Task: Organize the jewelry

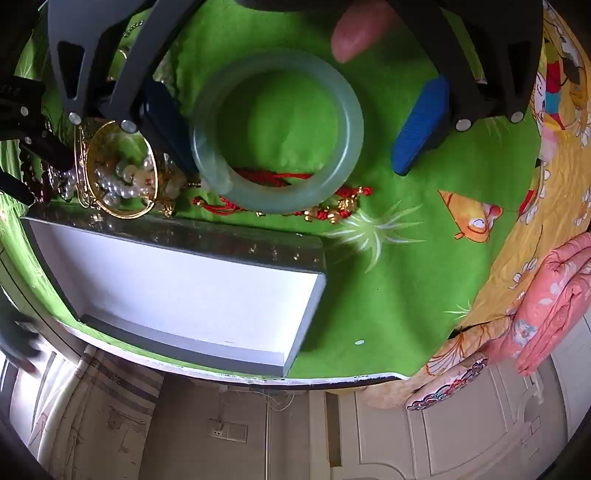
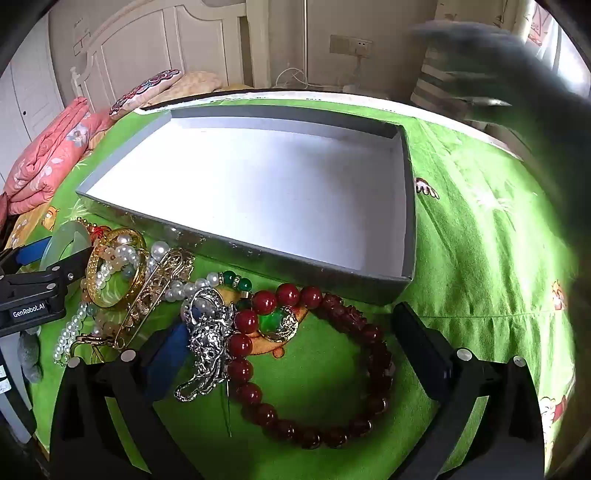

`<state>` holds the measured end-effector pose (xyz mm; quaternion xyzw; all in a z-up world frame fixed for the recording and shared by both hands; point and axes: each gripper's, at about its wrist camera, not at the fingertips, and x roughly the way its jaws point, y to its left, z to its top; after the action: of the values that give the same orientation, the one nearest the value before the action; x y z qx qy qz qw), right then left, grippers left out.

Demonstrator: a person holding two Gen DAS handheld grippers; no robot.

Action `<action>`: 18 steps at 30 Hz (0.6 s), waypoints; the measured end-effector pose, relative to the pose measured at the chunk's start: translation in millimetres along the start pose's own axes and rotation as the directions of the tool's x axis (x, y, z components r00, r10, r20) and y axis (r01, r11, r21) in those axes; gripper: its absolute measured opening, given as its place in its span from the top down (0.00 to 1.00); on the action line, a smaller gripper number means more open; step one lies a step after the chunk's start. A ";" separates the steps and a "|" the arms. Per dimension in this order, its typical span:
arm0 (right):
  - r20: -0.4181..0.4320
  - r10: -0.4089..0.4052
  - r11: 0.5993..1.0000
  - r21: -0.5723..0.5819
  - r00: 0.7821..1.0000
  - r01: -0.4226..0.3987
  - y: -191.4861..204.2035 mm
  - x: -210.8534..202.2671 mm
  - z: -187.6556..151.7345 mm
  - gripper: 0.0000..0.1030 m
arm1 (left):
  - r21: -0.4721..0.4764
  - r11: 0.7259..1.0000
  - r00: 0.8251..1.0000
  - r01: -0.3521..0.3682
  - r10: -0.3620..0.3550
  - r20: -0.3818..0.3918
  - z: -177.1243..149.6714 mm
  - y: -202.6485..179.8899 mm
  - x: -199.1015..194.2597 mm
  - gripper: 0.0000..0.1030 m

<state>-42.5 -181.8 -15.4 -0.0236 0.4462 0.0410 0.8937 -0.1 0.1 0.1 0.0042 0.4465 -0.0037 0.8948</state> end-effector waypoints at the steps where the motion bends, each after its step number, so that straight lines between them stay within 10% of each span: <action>1: -0.003 0.003 1.000 0.002 1.000 -0.003 -0.2 0.3 0.0 0.04 | 0.001 1.000 1.000 -0.001 0.001 -0.007 0.0 0.0 0.4 0.02; 18: -0.003 0.005 1.000 0.007 1.000 -0.005 0.2 1.0 0.4 0.04 | 0.003 1.000 1.000 -0.004 0.004 -0.005 0.1 -0.3 0.3 0.02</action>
<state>-41.6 -181.5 -16.0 -0.0194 0.4478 0.0418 0.8929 0.1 -0.2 0.0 0.0064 0.4487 -0.0027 0.8937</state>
